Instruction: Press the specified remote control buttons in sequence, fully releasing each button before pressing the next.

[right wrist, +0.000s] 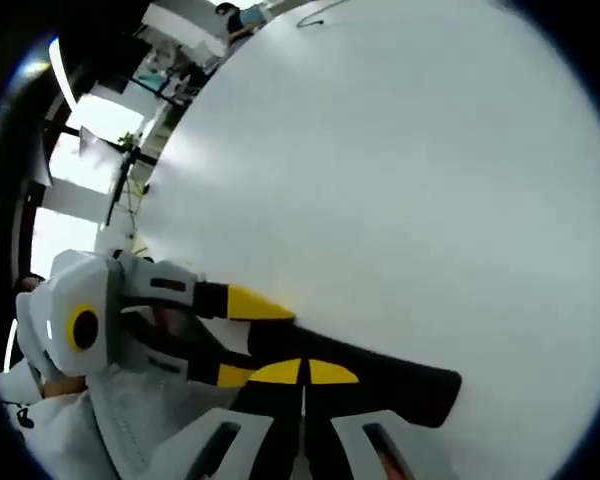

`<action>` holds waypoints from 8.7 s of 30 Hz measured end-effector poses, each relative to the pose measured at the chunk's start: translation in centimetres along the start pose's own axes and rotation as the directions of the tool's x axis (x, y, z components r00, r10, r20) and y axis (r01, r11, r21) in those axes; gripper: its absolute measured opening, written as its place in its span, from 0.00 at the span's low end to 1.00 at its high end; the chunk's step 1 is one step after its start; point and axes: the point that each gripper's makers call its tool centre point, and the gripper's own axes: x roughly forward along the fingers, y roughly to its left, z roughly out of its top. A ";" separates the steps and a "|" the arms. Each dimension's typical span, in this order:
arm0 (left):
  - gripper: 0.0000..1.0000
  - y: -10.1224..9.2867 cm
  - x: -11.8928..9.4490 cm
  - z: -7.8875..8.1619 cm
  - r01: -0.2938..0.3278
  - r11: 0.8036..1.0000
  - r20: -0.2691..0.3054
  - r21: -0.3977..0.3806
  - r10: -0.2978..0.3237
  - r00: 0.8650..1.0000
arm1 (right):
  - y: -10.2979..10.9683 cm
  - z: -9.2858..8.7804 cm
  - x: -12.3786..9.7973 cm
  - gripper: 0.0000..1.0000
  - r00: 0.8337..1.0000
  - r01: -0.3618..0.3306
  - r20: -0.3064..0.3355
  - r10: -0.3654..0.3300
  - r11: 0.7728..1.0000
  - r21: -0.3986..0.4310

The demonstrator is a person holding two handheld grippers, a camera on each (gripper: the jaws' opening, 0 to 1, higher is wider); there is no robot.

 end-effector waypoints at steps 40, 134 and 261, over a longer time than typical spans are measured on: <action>0.24 0.0 0.0 0.0 -0.003 1.000 -0.017 -0.016 0.002 1.000 | 0.9 1.0 -1.4 0.00 0.977 0.048 0.210 -0.025 0.993 -0.104; 0.23 11.5 0.1 1.4 -0.008 0.995 -0.167 0.095 0.024 0.986 | -7.5 0.0 -18.7 0.84 0.343 0.676 0.776 -0.529 0.713 0.188; 1.00 14.8 -17.8 1.1 -0.721 0.522 0.067 -0.456 0.828 0.557 | -5.7 0.9 -19.5 0.99 0.288 0.680 0.843 -0.454 0.717 0.154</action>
